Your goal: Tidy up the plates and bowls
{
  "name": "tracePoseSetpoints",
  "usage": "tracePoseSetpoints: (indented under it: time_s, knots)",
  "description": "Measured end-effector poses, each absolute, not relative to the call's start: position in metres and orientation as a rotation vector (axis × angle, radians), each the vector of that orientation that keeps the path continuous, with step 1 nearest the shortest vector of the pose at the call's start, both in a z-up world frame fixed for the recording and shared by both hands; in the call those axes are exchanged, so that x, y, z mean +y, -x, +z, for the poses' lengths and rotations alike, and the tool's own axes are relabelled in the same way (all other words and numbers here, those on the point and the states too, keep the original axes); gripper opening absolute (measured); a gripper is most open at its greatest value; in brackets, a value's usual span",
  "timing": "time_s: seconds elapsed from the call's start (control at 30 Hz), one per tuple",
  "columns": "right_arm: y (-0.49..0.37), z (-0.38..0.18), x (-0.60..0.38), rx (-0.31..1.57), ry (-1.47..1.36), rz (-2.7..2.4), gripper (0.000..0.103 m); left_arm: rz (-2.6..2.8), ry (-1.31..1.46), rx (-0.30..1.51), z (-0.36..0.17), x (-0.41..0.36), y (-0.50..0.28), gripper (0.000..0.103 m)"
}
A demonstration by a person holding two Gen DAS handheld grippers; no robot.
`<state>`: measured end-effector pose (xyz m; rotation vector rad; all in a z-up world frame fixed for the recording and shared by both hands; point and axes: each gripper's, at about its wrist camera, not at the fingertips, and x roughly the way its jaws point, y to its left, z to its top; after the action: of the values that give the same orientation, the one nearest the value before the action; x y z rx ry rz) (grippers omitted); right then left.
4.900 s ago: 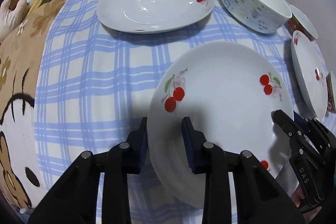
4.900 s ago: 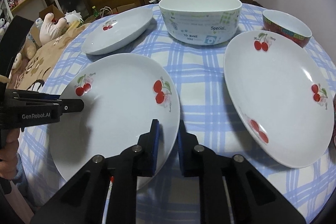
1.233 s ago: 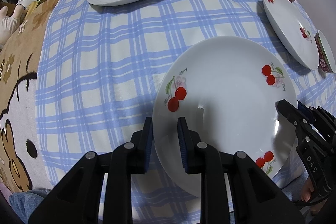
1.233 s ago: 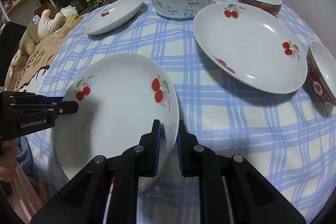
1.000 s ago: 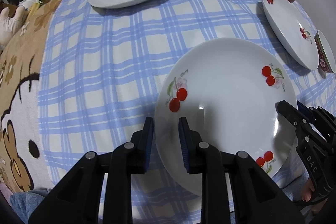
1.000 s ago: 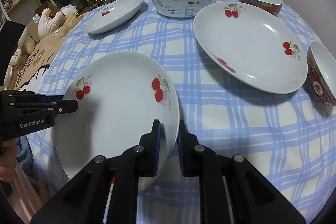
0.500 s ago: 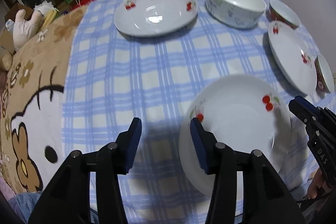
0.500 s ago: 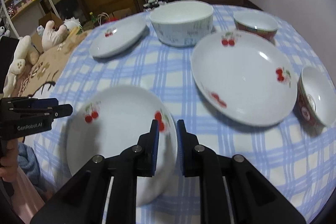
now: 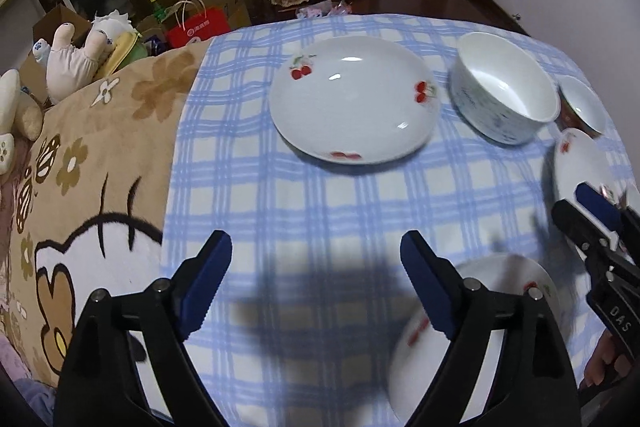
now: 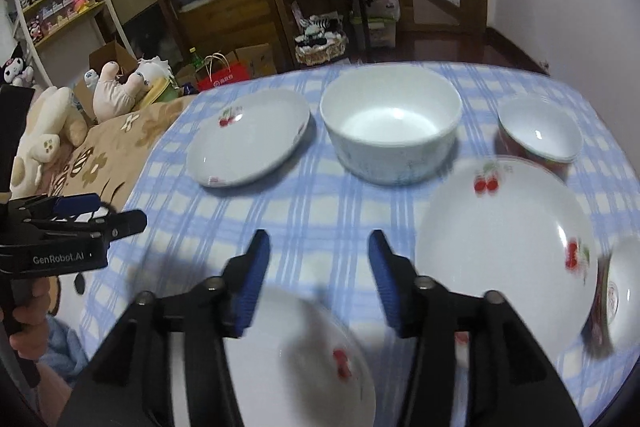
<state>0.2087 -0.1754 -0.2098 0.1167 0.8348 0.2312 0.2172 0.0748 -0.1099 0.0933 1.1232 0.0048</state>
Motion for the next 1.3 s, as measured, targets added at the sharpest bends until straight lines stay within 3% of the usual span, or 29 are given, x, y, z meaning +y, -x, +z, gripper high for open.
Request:
tracePoseSetpoints:
  time_s: [0.27,0.6,1.3]
  knots:
    - [-0.259,-0.204,-0.162,0.807,-0.128,0.255,0.088,0.018,-0.114,1.124,-0.112,0.092,-0.268,0.09]
    - [-0.312,-0.197,-0.149,0.807,-0.15,0.269,0.088,0.053,-0.049,1.106,-0.116,0.125,-0.32,0.09]
    - [-0.376,-0.188,-0.128,0.782,-0.147,0.343,0.088,0.032,-0.051,1.111,-0.151,0.116,-0.34,0.09]
